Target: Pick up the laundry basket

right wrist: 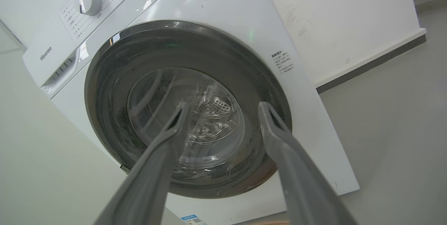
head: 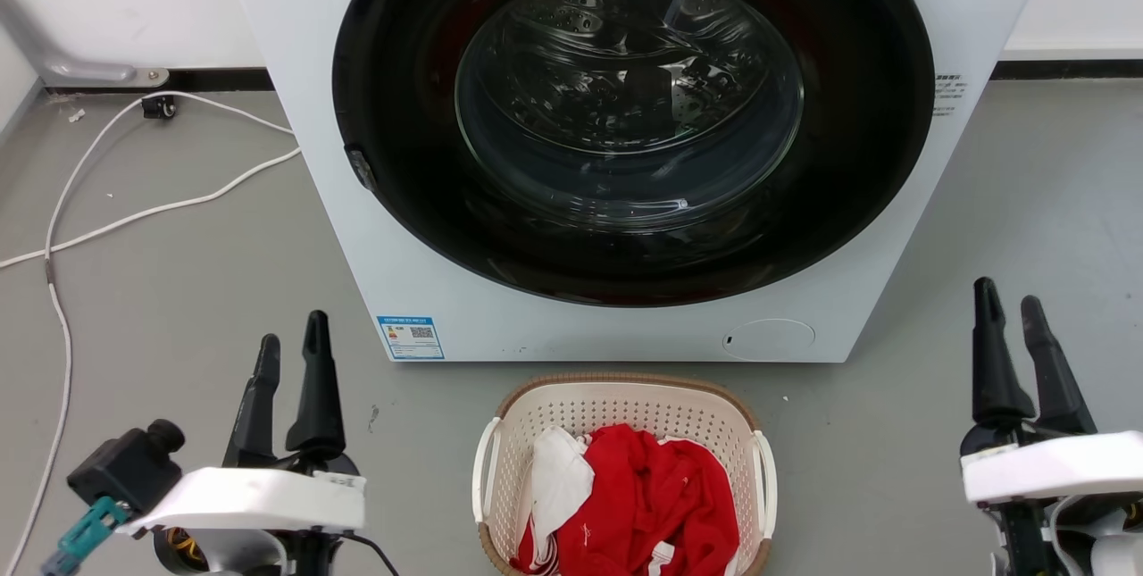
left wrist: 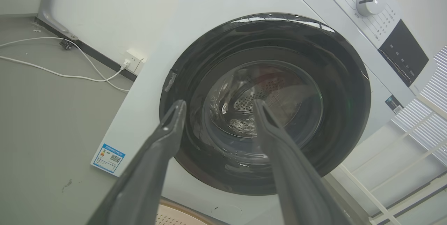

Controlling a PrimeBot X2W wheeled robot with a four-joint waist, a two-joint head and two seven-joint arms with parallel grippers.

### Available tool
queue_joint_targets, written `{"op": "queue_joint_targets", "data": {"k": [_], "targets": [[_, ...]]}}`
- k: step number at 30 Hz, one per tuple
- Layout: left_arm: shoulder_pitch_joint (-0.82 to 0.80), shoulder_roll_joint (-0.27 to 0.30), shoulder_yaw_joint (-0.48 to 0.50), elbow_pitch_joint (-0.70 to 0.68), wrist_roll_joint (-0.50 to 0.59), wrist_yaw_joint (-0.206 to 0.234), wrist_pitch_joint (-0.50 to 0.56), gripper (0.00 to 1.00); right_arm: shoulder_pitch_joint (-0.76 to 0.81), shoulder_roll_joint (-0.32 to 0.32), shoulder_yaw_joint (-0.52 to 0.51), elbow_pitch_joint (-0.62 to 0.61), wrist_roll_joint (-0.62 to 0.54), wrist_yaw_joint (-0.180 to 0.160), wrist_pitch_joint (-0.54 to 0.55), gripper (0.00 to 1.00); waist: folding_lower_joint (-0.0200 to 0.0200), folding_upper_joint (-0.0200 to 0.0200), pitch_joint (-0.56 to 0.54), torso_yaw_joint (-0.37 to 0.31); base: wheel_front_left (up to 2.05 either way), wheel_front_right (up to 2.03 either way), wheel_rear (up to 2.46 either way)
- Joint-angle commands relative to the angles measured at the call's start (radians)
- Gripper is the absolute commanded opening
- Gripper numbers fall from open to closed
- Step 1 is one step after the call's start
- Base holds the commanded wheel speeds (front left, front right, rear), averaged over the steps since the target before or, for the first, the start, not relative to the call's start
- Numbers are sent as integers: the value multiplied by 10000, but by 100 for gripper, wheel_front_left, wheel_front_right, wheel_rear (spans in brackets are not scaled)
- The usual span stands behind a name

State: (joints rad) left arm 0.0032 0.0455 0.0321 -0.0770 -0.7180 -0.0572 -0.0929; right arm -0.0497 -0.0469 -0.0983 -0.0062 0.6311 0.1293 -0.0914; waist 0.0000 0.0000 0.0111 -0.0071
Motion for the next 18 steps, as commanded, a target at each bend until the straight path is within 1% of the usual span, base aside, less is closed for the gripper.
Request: {"op": "queue_joint_targets", "data": {"k": [1,2,5,7,18], "targets": [[-38,58,-151,-283,497,95,-112,100,-43,-40,90,-142,-460,18,-117,100,0,0,5,-1,0,0,0],[-30,160,-376,-389,926,243,-172,100,-20,-41,125,-182,-855,17,-182,100,0,0,18,-5,0,0,0],[-55,422,-841,-534,1528,499,-262,100,27,-42,115,-206,-1434,18,-272,100,0,0,35,-7,0,0,0],[-72,616,-1189,-594,1874,747,-315,100,46,-42,94,-165,-1719,18,-325,100,0,0,41,-11,0,0,0],[-233,1625,-2901,-314,3155,2038,-622,100,146,-45,59,175,-3150,19,-623,100,0,0,50,-61,0,0,0]]}}
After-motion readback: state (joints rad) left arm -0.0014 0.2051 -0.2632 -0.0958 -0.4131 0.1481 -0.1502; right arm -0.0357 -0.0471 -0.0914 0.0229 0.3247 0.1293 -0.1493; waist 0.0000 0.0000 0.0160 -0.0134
